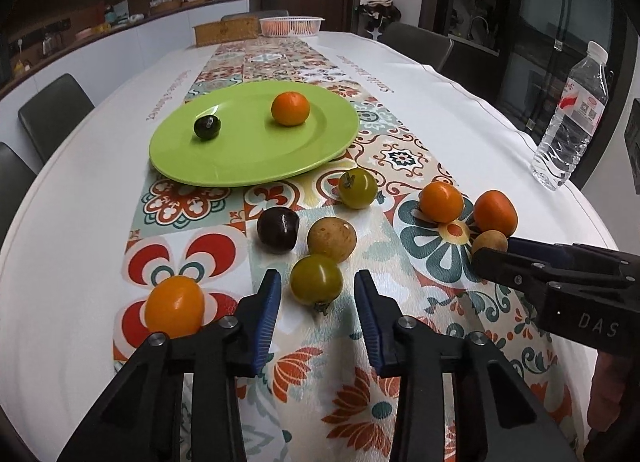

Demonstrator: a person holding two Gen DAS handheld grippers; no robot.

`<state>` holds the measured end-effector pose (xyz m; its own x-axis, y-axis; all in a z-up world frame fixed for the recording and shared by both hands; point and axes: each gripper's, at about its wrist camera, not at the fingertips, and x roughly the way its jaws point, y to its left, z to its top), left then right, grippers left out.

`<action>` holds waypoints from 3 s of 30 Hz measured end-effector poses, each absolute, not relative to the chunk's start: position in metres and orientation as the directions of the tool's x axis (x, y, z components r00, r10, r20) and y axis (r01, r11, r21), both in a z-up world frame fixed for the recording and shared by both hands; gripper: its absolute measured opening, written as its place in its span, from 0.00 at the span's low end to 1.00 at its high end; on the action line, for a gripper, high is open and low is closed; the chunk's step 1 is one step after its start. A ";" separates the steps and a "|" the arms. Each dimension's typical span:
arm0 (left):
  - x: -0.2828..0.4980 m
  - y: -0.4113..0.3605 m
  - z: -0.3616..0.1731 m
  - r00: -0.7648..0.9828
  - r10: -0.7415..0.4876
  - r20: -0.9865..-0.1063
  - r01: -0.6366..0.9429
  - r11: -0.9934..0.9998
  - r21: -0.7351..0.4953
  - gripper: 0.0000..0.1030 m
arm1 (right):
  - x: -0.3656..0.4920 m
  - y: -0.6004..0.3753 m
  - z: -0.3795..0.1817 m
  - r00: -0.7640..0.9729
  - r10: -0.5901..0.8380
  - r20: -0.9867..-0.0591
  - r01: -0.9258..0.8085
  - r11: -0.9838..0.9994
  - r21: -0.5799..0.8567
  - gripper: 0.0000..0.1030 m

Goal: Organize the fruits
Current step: 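Grasp the green lime with the left gripper while the right grasps the kiwi, then lower the lime and kiwi onto the green plate and open both grippers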

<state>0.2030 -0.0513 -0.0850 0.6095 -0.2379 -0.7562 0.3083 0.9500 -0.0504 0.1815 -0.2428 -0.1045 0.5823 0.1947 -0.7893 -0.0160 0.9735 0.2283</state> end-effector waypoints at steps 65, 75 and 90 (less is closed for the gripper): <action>0.215 -0.017 0.015 0.737 -0.248 -0.629 0.286 0.957 -0.042 0.26 | 0.223 -0.180 -0.005 0.682 0.364 -0.634 -0.359 0.922 0.144 0.27; 0.265 -0.006 0.011 0.696 -0.248 -0.673 0.298 0.953 -0.043 0.26 | 0.278 -0.168 -0.009 0.629 0.365 -0.686 -0.364 0.918 0.155 0.27; 0.338 0.003 -0.022 0.563 -0.295 -0.772 0.294 0.944 -0.146 0.26 | 0.343 -0.151 -0.041 0.489 0.362 -0.793 -0.373 0.909 0.185 0.27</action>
<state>0.3377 0.0030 -0.0221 0.5626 -0.2948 -0.7724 0.2941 0.9445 -0.1463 0.3432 -0.1506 -0.0406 0.4894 0.3621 -0.7933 -0.3727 0.9093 0.1851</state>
